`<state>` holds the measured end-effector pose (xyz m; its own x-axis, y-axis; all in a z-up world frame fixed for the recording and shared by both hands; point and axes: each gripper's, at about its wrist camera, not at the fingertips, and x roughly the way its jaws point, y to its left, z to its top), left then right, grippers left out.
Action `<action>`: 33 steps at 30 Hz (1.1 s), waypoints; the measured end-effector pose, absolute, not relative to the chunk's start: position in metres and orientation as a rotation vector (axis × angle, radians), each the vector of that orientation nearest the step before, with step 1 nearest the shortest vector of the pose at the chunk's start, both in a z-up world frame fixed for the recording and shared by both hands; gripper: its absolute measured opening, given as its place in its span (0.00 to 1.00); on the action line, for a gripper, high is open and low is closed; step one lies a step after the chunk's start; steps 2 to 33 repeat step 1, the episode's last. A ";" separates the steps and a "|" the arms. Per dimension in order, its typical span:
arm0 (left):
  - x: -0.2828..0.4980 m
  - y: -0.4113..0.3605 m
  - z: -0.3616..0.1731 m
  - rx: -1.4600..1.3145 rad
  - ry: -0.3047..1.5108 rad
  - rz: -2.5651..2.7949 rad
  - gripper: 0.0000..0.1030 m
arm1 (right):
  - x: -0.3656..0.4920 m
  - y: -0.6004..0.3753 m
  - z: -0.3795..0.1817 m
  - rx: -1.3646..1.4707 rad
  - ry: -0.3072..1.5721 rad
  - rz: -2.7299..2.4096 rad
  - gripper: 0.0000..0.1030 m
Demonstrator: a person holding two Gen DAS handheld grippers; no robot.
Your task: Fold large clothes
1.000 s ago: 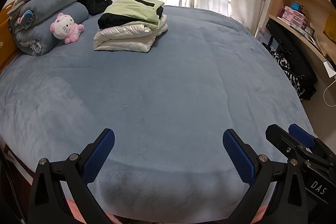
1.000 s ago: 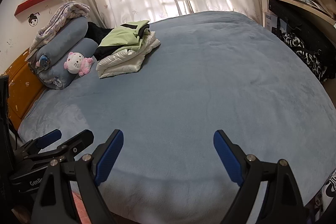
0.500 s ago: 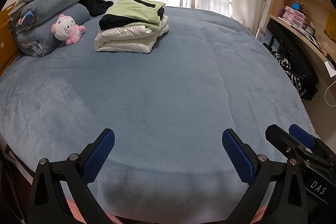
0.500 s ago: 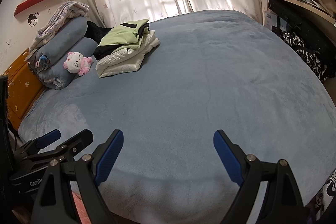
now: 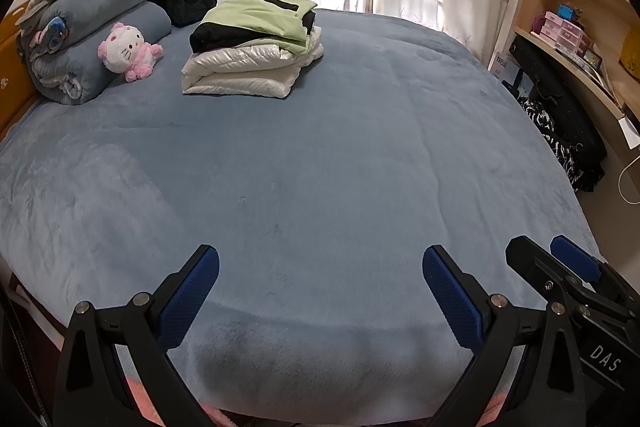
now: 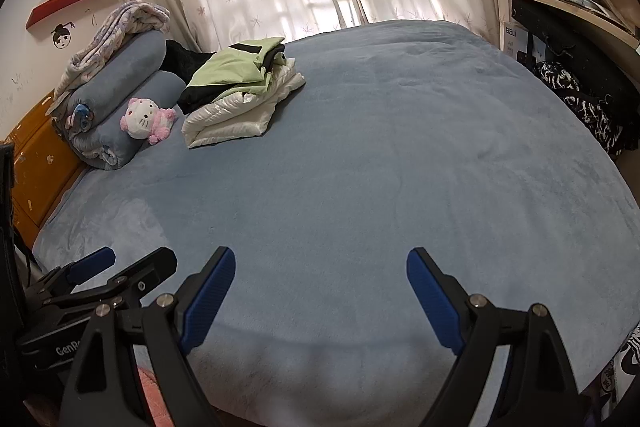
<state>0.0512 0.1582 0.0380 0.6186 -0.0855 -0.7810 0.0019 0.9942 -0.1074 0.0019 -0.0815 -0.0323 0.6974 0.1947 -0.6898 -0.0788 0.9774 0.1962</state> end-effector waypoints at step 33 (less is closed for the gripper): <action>0.051 0.159 0.037 -0.101 0.906 -0.051 0.98 | 0.002 -0.081 -0.032 0.155 0.786 0.152 0.86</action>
